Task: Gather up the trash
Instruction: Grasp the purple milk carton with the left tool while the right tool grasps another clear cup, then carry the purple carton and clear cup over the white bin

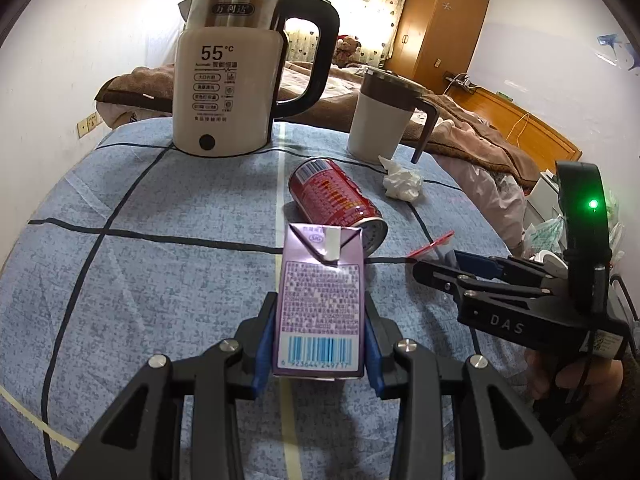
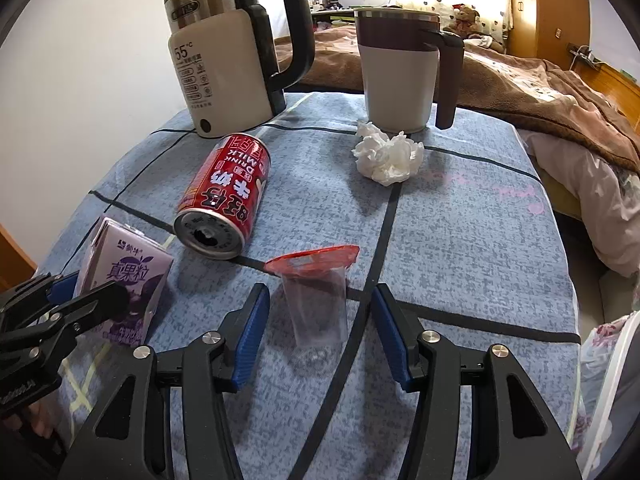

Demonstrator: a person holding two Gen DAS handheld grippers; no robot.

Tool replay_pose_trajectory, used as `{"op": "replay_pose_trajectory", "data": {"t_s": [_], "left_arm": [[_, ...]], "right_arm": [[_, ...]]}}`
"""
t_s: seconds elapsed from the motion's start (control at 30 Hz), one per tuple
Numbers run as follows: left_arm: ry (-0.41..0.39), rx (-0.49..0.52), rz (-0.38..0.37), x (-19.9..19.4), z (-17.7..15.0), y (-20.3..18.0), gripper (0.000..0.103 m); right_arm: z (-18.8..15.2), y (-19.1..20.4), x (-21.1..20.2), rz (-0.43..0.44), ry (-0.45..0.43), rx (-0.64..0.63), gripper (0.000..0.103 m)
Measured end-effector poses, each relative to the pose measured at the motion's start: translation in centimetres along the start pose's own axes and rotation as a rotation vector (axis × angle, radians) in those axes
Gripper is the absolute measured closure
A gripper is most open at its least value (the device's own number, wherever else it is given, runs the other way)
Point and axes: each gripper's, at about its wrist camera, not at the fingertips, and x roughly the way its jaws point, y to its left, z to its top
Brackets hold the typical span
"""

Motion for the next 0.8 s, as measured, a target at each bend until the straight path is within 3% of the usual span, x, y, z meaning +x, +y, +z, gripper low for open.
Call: {"op": "replay_pose_trajectory", "data": {"t_s": [0.1, 0.17, 0.8], "left_arm": [[0.000, 0.001, 0.009, 0.1, 0.1, -0.1, 0.063], [-0.004, 0.006, 0.014, 0.0, 0.1, -0.3, 0.063], [-0.003, 0.011, 0.003, -1.4, -1.1, -2.8, 0.063]], "right_arm": [[0.1, 0.0, 0.2, -0.005, 0.003, 0.003, 0.070], [0.0, 0.0, 0.1, -0.006, 0.002, 0.006, 0.072], [-2.4, -1.7, -4.2, 0.007, -0.060, 0.077, 0.073]]}}
